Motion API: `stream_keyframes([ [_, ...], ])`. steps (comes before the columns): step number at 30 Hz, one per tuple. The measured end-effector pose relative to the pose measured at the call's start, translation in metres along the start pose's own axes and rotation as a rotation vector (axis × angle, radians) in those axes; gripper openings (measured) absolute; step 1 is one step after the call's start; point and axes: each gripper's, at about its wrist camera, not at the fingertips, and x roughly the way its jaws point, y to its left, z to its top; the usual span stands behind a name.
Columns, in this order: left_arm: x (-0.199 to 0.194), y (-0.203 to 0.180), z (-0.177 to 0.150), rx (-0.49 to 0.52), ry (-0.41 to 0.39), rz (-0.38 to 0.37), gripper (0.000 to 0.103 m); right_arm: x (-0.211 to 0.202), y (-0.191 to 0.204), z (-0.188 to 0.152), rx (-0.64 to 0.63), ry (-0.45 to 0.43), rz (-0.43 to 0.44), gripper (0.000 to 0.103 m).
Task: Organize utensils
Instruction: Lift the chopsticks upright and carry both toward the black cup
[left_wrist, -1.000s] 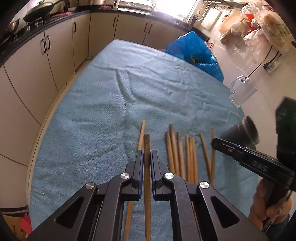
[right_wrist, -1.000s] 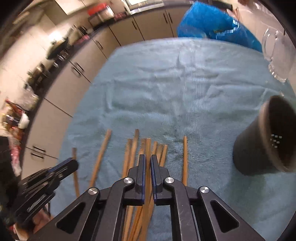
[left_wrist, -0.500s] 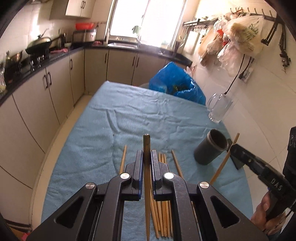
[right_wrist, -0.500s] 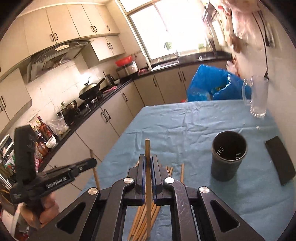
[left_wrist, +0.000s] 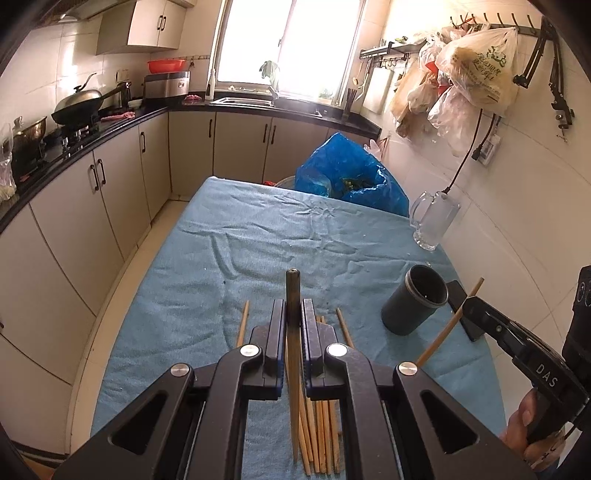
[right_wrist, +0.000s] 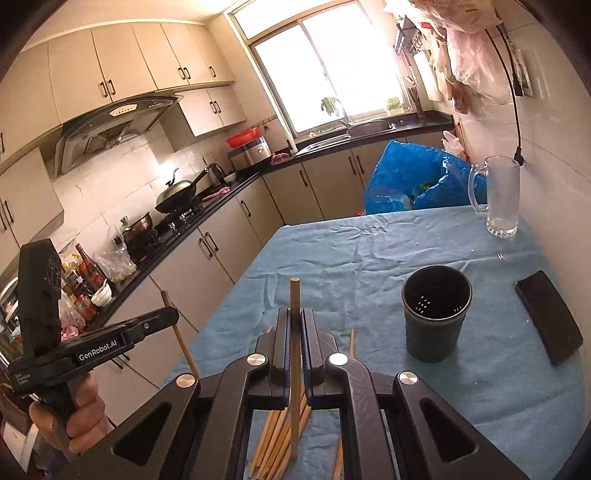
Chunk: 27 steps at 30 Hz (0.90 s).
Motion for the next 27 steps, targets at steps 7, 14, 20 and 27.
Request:
stream_keyframes([
  [7, -0.002, -0.009, 0.006, 0.02, -0.011, 0.012, 0.007, -0.013, -0.003, 0.005, -0.003, -0.037, 0.003, 0.006],
  [14, -0.001, -0.019, 0.017, 0.029, -0.016, 0.017, 0.007, -0.024, -0.006, 0.012, 0.002, -0.069, 0.002, 0.006],
  [20, 0.001, -0.026, 0.027, 0.039, -0.018, 0.018, 0.007, -0.033, -0.015, 0.016, 0.024, -0.086, -0.004, 0.006],
  [27, 0.001, -0.04, 0.036, 0.056, -0.019, 0.006, 0.007, -0.048, -0.023, 0.023, 0.034, -0.117, -0.012, 0.006],
])
